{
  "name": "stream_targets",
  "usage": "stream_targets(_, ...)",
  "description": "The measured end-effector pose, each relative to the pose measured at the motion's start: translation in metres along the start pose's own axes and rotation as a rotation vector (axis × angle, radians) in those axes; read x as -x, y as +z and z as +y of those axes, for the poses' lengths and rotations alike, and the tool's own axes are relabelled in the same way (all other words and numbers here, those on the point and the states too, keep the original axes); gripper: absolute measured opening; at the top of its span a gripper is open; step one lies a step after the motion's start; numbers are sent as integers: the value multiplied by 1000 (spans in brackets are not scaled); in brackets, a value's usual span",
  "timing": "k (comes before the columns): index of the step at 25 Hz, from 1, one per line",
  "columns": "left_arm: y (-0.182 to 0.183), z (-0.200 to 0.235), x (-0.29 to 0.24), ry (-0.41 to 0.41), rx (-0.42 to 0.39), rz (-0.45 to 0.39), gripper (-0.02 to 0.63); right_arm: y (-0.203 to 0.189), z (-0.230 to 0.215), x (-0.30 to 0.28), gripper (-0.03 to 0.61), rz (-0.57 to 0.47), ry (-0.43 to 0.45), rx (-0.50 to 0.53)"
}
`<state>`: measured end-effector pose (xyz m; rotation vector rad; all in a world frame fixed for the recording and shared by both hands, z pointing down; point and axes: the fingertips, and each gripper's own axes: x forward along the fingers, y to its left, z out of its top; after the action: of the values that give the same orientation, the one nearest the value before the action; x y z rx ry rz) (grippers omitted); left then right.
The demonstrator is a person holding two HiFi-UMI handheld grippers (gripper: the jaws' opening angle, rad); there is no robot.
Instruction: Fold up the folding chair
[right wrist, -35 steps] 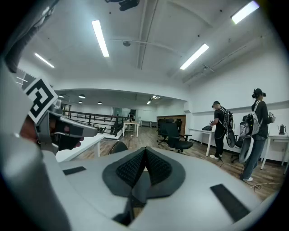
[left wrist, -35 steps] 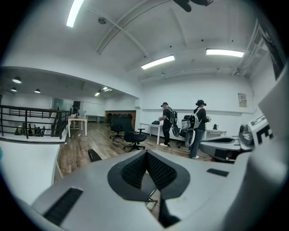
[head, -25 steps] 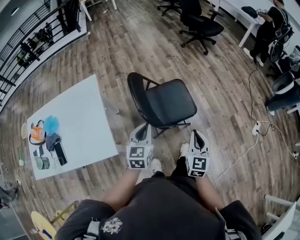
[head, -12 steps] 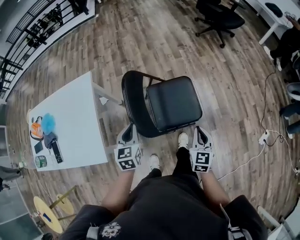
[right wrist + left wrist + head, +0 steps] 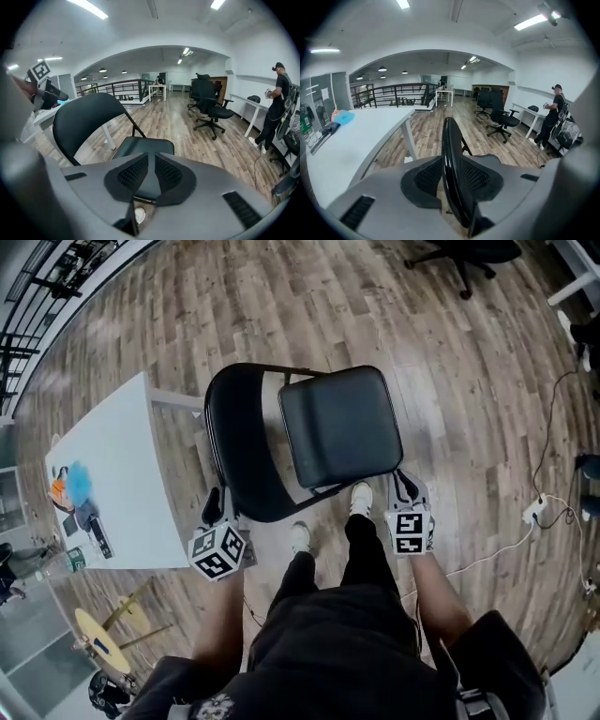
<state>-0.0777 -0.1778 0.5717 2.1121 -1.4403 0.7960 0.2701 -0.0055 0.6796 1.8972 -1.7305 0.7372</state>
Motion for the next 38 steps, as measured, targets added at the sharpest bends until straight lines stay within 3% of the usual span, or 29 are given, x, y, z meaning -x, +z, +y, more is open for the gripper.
stream_targets(2,-2,-4,-13,0,9,25,137,-16,-10,-23,114,53,54,-16)
stream_targets(4,-4,-8,-25,1,8,48,193,-35,-23,-45,158,105,94,-46)
stream_targets(8,-16,-11,-42,3,-5,109,273,-80,-38,-86,209,219,173,-120)
stream_targets(11,-27,-14,-56,-17,-7,156,293,-120,-52,-121,269,312,227,-193)
stream_targets(17,-52,-10,-86,-45,-62,229,295,-182,-76,-188,311,442,321,-315)
stream_targets(25,-60,-14,-107,-100,-78,212,295,-239,-83,-250,343,531,483,-368)
stream_targets(32,-62,-20,-112,-150,-45,255,295,-246,-62,-266,367,520,742,-511)
stream_targets(35,-59,-25,-113,-166,-8,244,289,-248,-52,-270,372,526,787,-556)
stream_targets(38,-55,-29,-114,-170,6,222,200,-248,-50,-271,371,519,791,-581)
